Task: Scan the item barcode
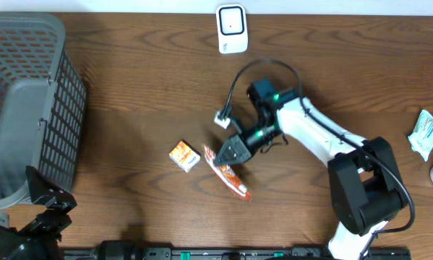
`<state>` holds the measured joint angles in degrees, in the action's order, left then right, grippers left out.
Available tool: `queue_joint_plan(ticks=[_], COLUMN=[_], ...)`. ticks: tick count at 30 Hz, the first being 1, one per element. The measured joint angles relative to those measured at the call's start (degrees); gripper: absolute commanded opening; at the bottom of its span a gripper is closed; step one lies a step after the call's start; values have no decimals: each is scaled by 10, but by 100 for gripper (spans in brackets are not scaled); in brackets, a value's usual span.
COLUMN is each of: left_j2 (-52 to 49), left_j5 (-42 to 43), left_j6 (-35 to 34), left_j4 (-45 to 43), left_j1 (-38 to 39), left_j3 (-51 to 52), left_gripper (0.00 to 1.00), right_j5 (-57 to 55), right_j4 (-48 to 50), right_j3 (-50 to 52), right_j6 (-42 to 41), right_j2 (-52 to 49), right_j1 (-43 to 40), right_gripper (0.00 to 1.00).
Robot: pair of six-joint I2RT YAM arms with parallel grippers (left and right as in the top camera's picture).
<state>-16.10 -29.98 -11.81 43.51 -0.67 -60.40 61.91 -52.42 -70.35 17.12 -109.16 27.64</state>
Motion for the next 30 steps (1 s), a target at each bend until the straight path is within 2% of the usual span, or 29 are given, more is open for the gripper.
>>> queue_joint_plan(ticks=[6, 13, 21, 22, 25, 28, 30], left_j2=[0, 0, 0, 0, 0, 0, 0], left_j5=[0, 0, 0, 0, 0, 0, 0], left_j6=[0, 0, 0, 0, 0, 0, 0], left_j4=[0, 0, 0, 0, 0, 0, 0], left_j1=[0, 0, 0, 0, 0, 0, 0], left_j3=[0, 0, 0, 0, 0, 0, 0], left_gripper=[98, 98, 98, 98, 98, 98, 98], right_j5=[-10, -47, -42, -43, -73, -72, -68], right_j4=[82, 107, 133, 134, 134, 130, 128], right_j3=[69, 74, 74, 74, 74, 72, 68], right_j6=[-43, -62, -66, -68, -93, -125, -140], right_j2=[-6, -22, -105, -108, -108, -104, -97], right_j1=[11, 12, 12, 12, 12, 11, 10], right_gripper=[1, 1, 3, 5, 21, 50, 56])
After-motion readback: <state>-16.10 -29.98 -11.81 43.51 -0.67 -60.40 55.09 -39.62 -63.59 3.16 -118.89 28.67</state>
